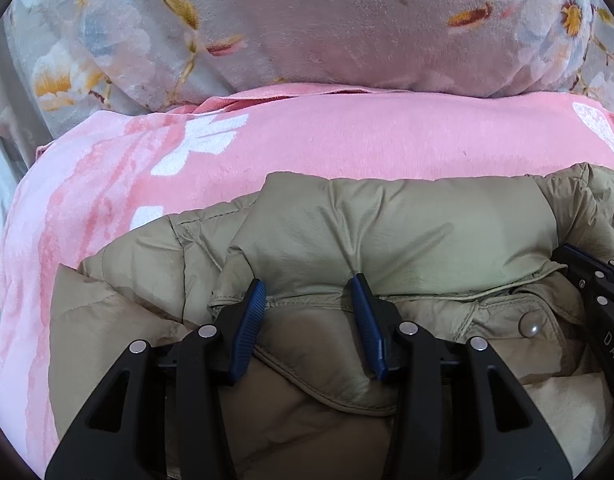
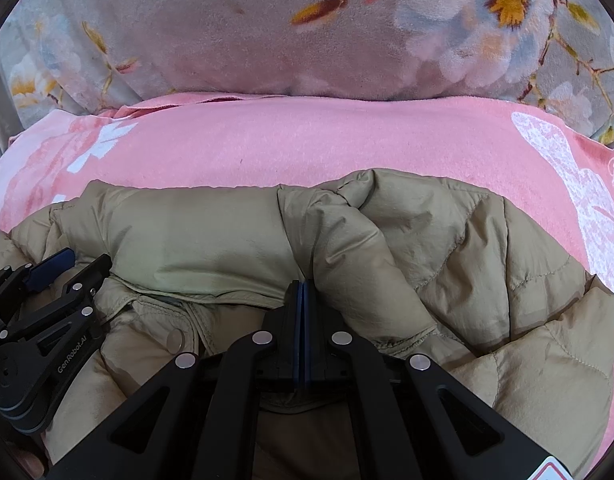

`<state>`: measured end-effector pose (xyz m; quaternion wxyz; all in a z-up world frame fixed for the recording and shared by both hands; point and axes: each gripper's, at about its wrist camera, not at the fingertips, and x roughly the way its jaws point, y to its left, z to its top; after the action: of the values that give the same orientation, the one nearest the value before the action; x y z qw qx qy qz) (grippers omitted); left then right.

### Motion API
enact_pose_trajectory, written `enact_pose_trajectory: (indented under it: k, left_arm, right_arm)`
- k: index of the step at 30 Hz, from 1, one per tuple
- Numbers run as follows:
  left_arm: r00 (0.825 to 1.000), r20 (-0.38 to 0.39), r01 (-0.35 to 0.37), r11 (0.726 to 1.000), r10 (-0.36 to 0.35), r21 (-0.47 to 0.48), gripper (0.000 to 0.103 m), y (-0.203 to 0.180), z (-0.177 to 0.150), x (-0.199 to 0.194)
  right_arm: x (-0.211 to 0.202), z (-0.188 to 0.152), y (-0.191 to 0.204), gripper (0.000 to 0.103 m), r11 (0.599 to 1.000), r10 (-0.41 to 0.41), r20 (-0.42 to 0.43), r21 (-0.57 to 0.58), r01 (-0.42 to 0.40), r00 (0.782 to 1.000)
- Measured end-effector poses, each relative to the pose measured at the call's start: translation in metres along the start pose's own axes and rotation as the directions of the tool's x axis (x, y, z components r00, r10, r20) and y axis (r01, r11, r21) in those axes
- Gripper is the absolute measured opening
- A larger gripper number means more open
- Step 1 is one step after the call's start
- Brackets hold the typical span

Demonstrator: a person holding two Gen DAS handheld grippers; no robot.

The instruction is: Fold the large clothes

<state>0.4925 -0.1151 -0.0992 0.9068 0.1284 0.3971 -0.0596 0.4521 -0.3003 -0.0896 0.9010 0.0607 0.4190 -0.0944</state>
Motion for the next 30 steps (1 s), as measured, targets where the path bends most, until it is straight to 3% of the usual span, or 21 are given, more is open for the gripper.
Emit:
enact_pose_trajectory:
  k: [8, 11, 13, 14, 15, 16, 17, 20, 26, 30]
  left_arm:
    - [1.000, -0.004, -0.030, 0.999, 0.030, 0.027, 0.044, -0.004, 0.000, 0.002]
    - [0.999, -0.006, -0.046, 0.998, 0.046, 0.039, 0.044, -0.005, -0.001, -0.001]
    - [0.999, -0.013, -0.040, 0.998, 0.041, 0.041, 0.053, -0.001, -0.006, -0.011]
    - [0.999, -0.024, -0.040, 0.999, 0.041, 0.027, 0.071, 0.005, -0.011, -0.022]
    - [0.999, -0.025, -0.022, 1.000, 0.022, 0.000, 0.084, 0.014, -0.017, -0.035]
    - [1.000, -0.021, 0.016, 0.999, -0.017, -0.031, 0.089, 0.024, -0.025, -0.048]
    - [0.997, -0.017, 0.077, 0.994, -0.078, -0.073, 0.090, 0.039, -0.039, -0.067]
    - [0.979, -0.047, 0.189, 0.967, -0.200, -0.170, 0.091, 0.078, -0.084, -0.110]
    - [0.934, -0.083, 0.297, 0.884, -0.347, -0.361, 0.091, 0.157, -0.196, -0.193]
    - [0.950, -0.099, 0.236, 0.889, -0.296, -0.393, 0.091, 0.193, -0.260, -0.234]
  right_arm:
    - [0.000, 0.001, 0.003, 0.000, 1.000, -0.019, -0.003, -0.017, 0.019, 1.000]
    - [-0.006, -0.001, -0.003, 0.001, 1.000, 0.027, -0.003, 0.016, -0.027, 1.000]
    - [-0.025, -0.009, -0.008, 0.008, 0.998, 0.053, 0.003, 0.041, -0.053, 0.999]
    - [-0.046, -0.017, -0.012, 0.022, 0.996, 0.069, 0.013, 0.058, -0.070, 0.998]
    - [-0.070, -0.029, -0.018, 0.031, 0.991, 0.110, 0.034, 0.070, -0.112, 0.993]
    - [-0.094, -0.042, -0.024, 0.046, 0.984, 0.158, 0.057, 0.072, -0.162, 0.986]
    - [-0.113, -0.055, -0.030, 0.056, 0.979, 0.188, 0.074, 0.072, -0.193, 0.979]
    - [-0.189, -0.119, -0.062, 0.068, 0.967, 0.231, 0.115, 0.080, -0.241, 0.966]
    - [-0.297, -0.259, -0.120, 0.072, 0.950, 0.165, 0.069, 0.259, -0.177, 0.984]
    - [-0.330, -0.328, -0.134, 0.073, 0.935, 0.111, -0.002, 0.340, -0.104, 0.994]
